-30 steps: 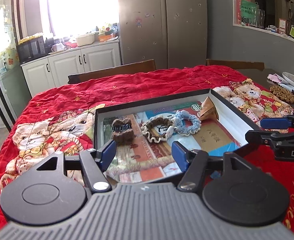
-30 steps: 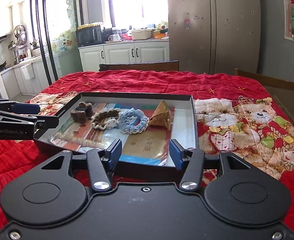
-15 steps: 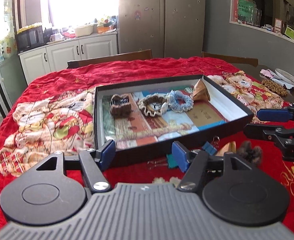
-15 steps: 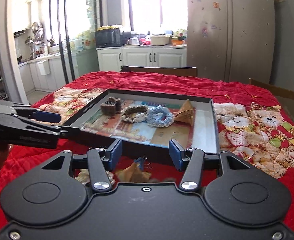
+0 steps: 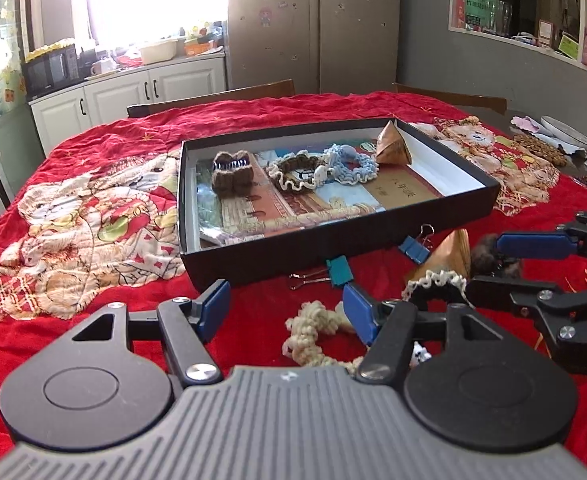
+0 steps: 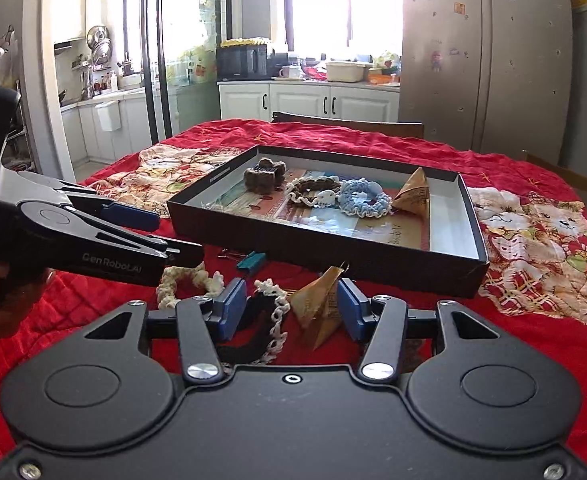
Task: Organize objects
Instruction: 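Grasp the cream crocheted scrunchie with the left tool while the right tool grasps the black lace scrunchie, then lift both held scrunchies and carry them toward the black box, then lower both scrunchies into the box and open both tools to release them, then withdraw both tools from the box toward the brown pom-pom clip and paper packet, then grasp the paper pyramid packet with the left tool while the right tool grasps the brown pom-pom clip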
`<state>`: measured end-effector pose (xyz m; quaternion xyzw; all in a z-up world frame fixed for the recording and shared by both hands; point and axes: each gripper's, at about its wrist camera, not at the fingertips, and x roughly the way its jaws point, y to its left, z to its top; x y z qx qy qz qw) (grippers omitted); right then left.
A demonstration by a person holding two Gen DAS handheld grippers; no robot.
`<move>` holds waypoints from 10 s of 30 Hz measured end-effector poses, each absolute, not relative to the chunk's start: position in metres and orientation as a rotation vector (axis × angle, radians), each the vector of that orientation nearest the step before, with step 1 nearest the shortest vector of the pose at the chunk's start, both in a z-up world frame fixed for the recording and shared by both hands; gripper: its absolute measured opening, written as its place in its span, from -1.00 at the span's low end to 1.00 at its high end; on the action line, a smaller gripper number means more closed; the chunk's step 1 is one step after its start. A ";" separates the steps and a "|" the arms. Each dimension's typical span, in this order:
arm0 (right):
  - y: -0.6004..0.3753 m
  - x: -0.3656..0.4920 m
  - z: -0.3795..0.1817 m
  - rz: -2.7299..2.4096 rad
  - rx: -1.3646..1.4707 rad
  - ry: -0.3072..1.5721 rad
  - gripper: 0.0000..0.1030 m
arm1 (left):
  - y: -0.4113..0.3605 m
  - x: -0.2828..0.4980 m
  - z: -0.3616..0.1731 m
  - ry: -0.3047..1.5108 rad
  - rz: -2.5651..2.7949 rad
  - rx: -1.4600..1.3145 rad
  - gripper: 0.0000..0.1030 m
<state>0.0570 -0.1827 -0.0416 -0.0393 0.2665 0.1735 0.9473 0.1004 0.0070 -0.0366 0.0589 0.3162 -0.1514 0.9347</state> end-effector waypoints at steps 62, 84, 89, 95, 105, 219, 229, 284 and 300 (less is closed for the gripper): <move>-0.171 0.059 -0.070 0.394 -0.072 0.551 -0.79 | 0.010 0.092 -0.054 0.655 -0.407 0.062 -0.70; -0.182 0.056 -0.019 0.397 -0.073 0.425 -0.79 | 0.007 0.103 0.003 0.515 -0.398 0.074 -0.69; -0.189 0.066 -0.001 0.361 -0.083 0.379 -0.79 | 0.005 0.118 0.012 0.492 -0.386 0.063 -0.69; -0.198 0.095 0.016 0.313 -0.093 0.343 -0.79 | -0.002 0.142 0.020 0.480 -0.361 0.047 -0.69; -0.203 0.164 0.006 0.290 -0.062 0.385 -0.79 | -0.020 0.190 0.008 0.515 -0.314 0.030 -0.69; -0.230 0.224 -0.025 0.283 0.097 0.536 -0.25 | -0.038 0.191 -0.008 0.537 -0.232 0.111 0.70; -0.230 0.205 -0.021 0.298 0.064 0.532 -0.22 | -0.038 0.172 0.000 0.520 -0.266 0.114 0.72; -0.254 0.091 -0.062 0.285 -0.057 0.592 -0.21 | -0.086 0.095 -0.058 0.550 -0.579 0.363 0.73; -0.253 0.096 -0.072 0.306 -0.052 0.642 -0.28 | -0.092 0.107 -0.071 0.567 -0.619 0.391 0.32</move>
